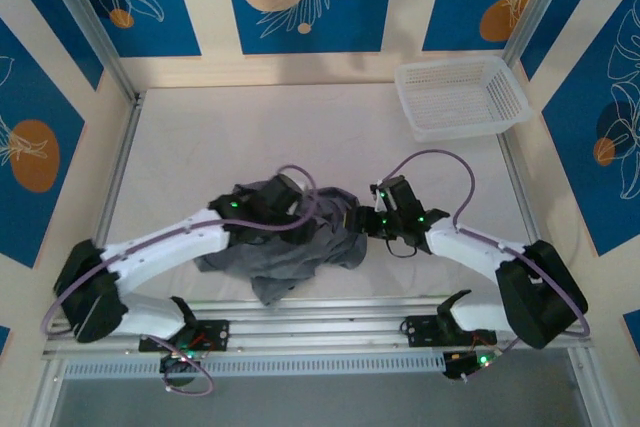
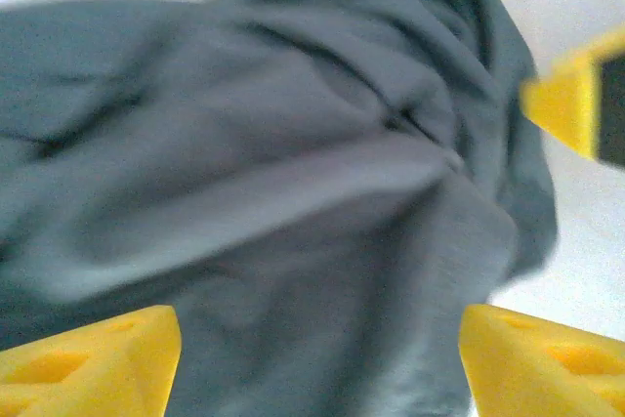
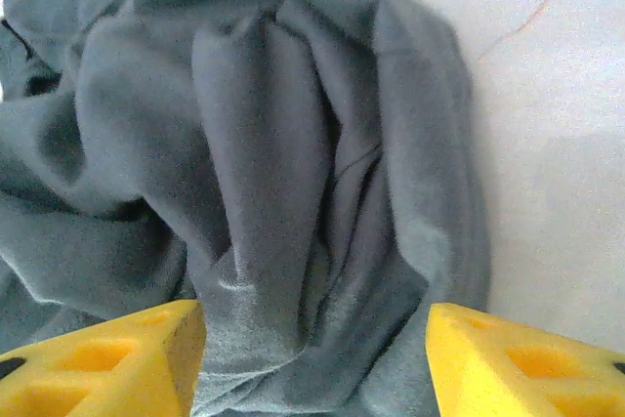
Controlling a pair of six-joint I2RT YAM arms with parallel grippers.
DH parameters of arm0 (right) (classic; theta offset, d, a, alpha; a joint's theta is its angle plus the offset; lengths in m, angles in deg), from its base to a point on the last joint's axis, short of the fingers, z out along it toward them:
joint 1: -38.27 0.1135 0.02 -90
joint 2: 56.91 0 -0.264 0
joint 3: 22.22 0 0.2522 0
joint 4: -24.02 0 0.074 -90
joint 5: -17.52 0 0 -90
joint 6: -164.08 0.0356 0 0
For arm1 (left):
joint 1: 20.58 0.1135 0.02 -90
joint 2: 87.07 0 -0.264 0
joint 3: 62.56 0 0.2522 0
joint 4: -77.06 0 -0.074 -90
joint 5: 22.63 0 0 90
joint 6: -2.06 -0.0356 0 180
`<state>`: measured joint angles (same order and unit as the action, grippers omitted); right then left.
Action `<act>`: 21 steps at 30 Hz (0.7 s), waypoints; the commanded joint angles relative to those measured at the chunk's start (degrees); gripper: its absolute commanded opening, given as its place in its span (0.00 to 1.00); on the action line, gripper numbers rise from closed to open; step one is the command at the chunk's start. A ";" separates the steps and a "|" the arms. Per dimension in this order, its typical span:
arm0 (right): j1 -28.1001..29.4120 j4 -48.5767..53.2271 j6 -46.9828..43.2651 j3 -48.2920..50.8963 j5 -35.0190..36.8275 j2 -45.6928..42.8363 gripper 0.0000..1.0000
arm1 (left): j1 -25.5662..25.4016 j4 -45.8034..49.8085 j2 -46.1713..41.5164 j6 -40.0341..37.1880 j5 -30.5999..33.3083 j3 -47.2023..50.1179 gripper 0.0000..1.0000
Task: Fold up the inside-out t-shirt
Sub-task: Turn the T-shirt inside out at the center of the table.
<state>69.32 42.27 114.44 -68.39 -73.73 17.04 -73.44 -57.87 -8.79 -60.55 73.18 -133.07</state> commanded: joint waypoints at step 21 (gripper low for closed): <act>-10.38 -2.48 4.15 9.50 -1.69 -24.59 0.00 | 33.13 7.24 -26.76 4.02 8.23 9.89 0.02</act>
<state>61.06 37.99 118.68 -60.80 -73.32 -2.87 -44.15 -56.43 -34.43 -61.00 77.61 -126.99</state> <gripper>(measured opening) 0.058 0.056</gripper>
